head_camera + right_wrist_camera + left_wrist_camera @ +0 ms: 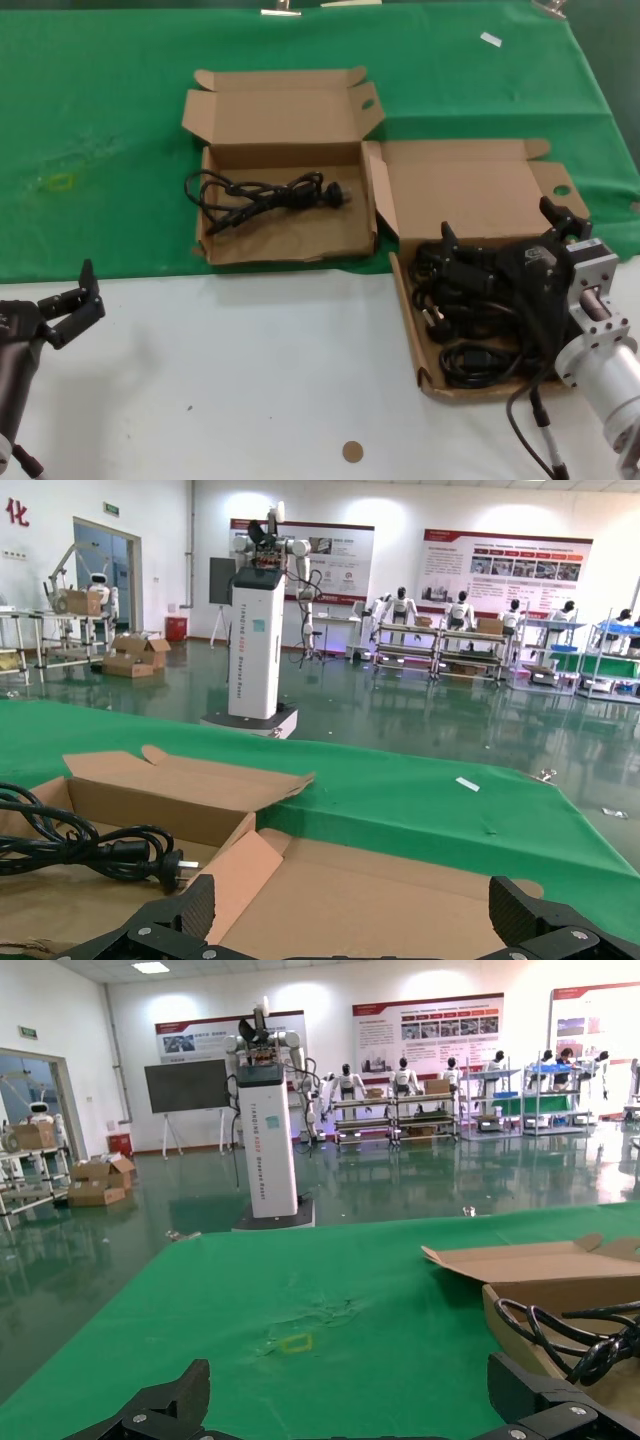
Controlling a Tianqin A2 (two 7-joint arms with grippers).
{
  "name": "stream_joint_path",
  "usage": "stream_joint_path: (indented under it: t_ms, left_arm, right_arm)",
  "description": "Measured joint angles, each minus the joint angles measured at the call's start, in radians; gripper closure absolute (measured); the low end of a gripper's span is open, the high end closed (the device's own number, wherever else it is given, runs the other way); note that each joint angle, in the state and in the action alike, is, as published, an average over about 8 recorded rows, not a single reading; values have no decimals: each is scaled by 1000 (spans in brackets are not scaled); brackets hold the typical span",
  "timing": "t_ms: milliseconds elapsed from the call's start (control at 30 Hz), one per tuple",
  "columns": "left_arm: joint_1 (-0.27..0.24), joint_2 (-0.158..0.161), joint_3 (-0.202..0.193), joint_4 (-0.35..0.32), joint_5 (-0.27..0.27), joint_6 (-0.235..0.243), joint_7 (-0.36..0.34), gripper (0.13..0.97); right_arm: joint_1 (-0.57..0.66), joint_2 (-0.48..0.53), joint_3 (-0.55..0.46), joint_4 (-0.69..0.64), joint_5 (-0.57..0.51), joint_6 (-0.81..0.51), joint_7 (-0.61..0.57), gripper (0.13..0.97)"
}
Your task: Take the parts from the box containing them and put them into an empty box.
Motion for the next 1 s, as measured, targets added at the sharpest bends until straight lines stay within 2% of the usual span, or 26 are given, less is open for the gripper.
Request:
stream_joint_path:
  t_ms: [1000]
  left_arm:
    - [0, 0, 0, 0, 0, 0, 0, 132]
  right_arm:
    - [0, 0, 0, 0, 0, 0, 0, 129]
